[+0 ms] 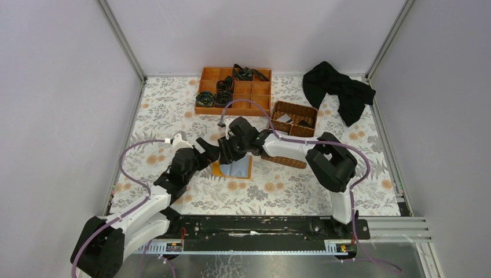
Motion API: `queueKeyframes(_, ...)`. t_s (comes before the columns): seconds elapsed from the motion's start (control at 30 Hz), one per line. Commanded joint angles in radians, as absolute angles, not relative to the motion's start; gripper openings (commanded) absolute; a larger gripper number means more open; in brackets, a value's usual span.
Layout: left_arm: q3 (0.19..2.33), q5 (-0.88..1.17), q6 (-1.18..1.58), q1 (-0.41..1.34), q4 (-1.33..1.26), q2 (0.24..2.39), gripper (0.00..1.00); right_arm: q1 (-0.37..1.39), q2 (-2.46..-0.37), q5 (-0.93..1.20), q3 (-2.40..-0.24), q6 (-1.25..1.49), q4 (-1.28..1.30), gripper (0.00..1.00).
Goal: Take the credit cards out of the card holder
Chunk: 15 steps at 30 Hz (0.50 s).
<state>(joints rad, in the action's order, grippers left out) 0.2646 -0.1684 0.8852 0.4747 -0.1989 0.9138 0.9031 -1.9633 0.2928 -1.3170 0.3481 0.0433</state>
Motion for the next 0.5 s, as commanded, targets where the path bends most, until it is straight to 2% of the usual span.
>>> queueKeyframes(0.0, 0.245, -0.184, 0.898, 0.486, -0.178, 0.829, 1.00, 0.932, -2.014, 0.328, -1.395, 0.358, -0.006, 0.49)
queueKeyframes(0.17, 0.209, -0.237, 0.901, 0.485, -0.141, 0.658, 0.99, 0.932, -2.065, 0.328, -1.405, 0.368, -0.021, 0.49)
queueKeyframes(0.23, 0.186, -0.243, 0.879, 0.486, -0.164, 0.625, 0.95, 0.931, -2.088, 0.319, -1.417, 0.370, -0.022, 0.49)
queueKeyframes(0.33, 0.162, -0.166, 0.783, 0.486, -0.265, 0.658, 0.87, 0.932, -2.125, 0.314, -1.441, 0.375, -0.019, 0.49)
queueKeyframes(0.47, 0.083, -0.050, 0.742, 0.489, -0.434, 0.651, 0.88, 0.932, -2.152, 0.312, -1.464, 0.384, -0.016, 0.49)
